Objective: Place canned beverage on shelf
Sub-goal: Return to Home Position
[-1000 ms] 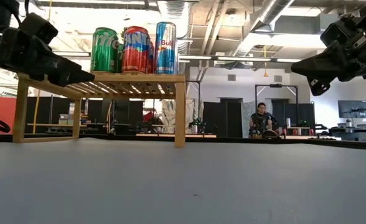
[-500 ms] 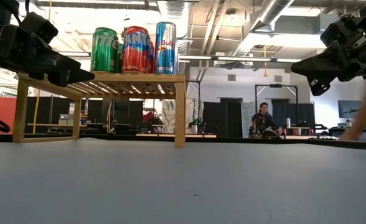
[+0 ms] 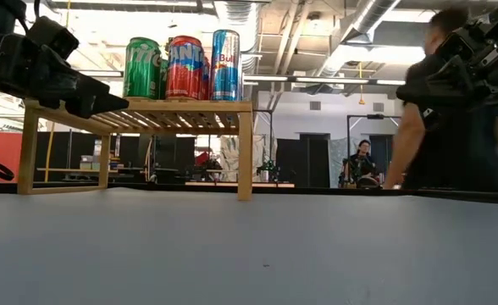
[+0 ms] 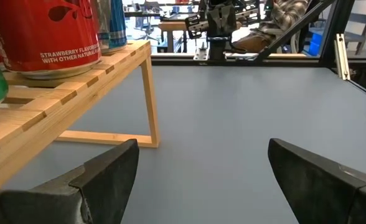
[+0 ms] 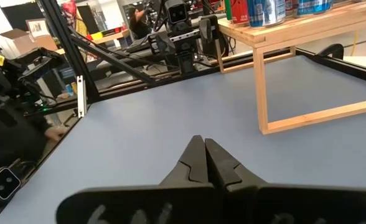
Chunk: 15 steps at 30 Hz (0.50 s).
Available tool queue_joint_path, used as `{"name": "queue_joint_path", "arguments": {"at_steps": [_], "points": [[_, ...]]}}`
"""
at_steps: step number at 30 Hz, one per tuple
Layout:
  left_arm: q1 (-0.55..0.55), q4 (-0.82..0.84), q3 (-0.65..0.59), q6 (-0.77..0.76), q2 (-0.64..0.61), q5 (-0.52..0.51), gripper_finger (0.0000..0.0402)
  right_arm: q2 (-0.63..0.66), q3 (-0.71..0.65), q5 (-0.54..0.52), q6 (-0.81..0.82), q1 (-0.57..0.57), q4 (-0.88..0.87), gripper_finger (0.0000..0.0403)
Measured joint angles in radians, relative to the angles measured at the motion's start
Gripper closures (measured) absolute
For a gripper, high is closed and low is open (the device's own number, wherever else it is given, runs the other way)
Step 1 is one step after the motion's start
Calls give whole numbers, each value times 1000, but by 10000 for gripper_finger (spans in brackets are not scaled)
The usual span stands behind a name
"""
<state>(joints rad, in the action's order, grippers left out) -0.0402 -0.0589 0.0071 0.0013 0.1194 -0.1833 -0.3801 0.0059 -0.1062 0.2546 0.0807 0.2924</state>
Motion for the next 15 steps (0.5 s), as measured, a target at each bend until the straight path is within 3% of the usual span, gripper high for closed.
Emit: {"name": "queue_joint_path", "arguments": {"at_steps": [15], "points": [[0,0,0,-1,0,0,56,0,0,0,0,0,0,403]]}}
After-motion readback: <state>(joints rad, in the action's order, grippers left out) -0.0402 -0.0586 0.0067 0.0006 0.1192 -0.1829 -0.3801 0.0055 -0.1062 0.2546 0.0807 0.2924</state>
